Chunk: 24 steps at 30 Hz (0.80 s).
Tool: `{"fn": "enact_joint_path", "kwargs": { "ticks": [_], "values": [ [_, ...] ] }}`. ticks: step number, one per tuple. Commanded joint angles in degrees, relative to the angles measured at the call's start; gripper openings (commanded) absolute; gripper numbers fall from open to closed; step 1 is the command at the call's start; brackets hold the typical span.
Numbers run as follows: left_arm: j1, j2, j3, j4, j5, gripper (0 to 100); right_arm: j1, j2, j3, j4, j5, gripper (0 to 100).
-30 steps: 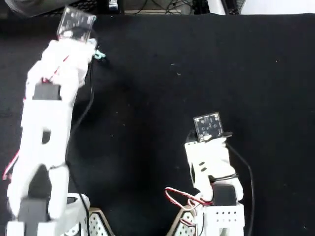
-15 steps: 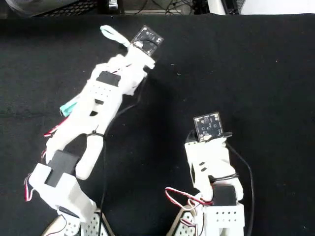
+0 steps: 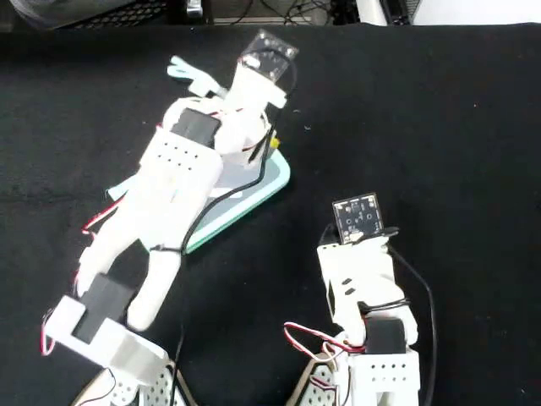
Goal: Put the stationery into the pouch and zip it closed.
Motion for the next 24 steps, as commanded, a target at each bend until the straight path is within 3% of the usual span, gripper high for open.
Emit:
{"fn": "enact_joint_path", "kwargs": {
  "ticks": [1, 4, 7, 9, 15, 20, 24],
  "values": [
    [1.1, -7.0, -4.4, 6.3, 1.1, 20, 0.4, -3.2, -0.1, 0.2, -0.5, 1.5],
    [-0.7, -11.1, -3.6, 15.3, 1.1, 17, 0.4, -3.2, -0.1, 0.3, -0.5, 1.5],
    [-6.0, -16.6, 0.5, 23.9, 1.1, 2, 0.4, -3.2, -0.1, 0.3, -0.5, 1.5],
    [-12.2, -20.5, 6.5, 27.1, 1.1, 6, 0.4, -3.2, -0.1, 0.3, -0.5, 1.5],
    [-29.4, -33.1, 31.3, 27.4, 0.6, 5, 0.4, -3.2, -0.1, 0.3, -0.5, 1.5],
    [-40.6, -46.9, 52.4, 14.9, 0.5, 5, 0.4, -3.2, -0.1, 0.4, -0.5, 1.5],
    [-43.1, -59.4, 70.3, 2.9, 0.5, 5, 0.4, -3.2, -0.1, 0.4, -0.5, 1.5]
  ]
}}
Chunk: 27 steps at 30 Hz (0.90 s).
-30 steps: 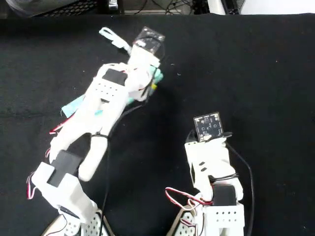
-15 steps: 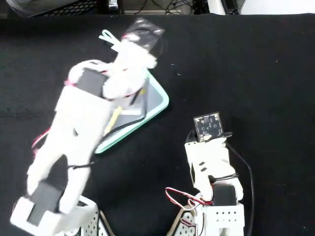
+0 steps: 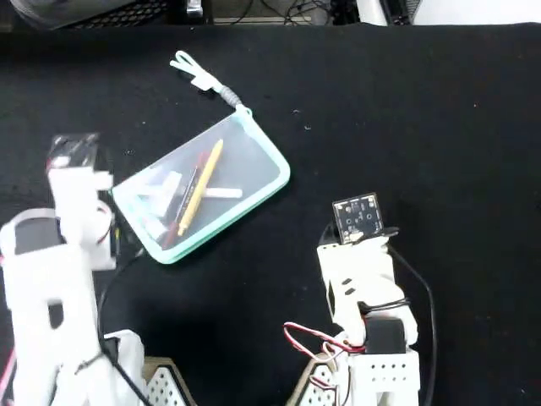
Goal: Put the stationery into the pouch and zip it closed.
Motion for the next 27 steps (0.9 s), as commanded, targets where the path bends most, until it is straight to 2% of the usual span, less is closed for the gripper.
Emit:
{"fn": "enact_joint_path", "kwargs": {
  "ticks": [1, 9, 17, 22, 27],
  "values": [
    [-1.5, -12.1, 15.2, -10.4, 0.0, 5, 0.4, -3.2, -0.1, 0.4, -0.5, 1.5],
    [0.1, -33.7, 29.3, -12.4, 0.0, 5, -1.0, -3.3, -0.1, 0.9, -0.5, 1.5],
    [5.7, -53.2, 42.9, -12.0, 0.0, 5, -1.1, -3.6, -0.1, 12.0, -0.9, 1.5],
    [6.2, -52.4, 44.0, -9.9, 0.4, 5, -1.0, -3.6, -0.1, 17.7, -1.0, 1.5],
    [6.5, -53.6, 44.2, -4.4, 0.5, 5, -1.0, -3.6, -0.1, 20.8, -2.7, 1.5]
  ]
}}
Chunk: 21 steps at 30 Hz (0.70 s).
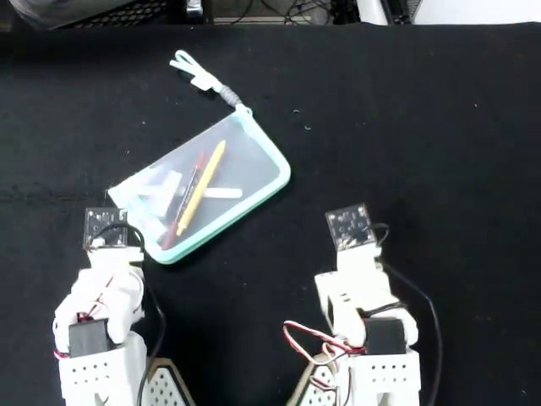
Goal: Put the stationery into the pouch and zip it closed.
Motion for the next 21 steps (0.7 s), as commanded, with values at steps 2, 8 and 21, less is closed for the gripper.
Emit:
{"fn": "enact_joint_path", "kwargs": {
  "ticks": [2, 8, 21],
  "values": [
    [1.6, -0.9, 0.0, 1.9, 0.6, 5, -0.4, -3.6, -0.1, 1.0, -6.9, 1.5],
    [8.3, -0.8, 2.2, 1.1, 4.5, 5, -0.4, -3.6, -0.1, 0.7, -18.3, 1.5],
    [8.6, -0.7, 2.2, 1.1, 4.8, 5, -0.4, -3.7, -0.1, 0.8, -18.4, 1.4]
  ]
}}
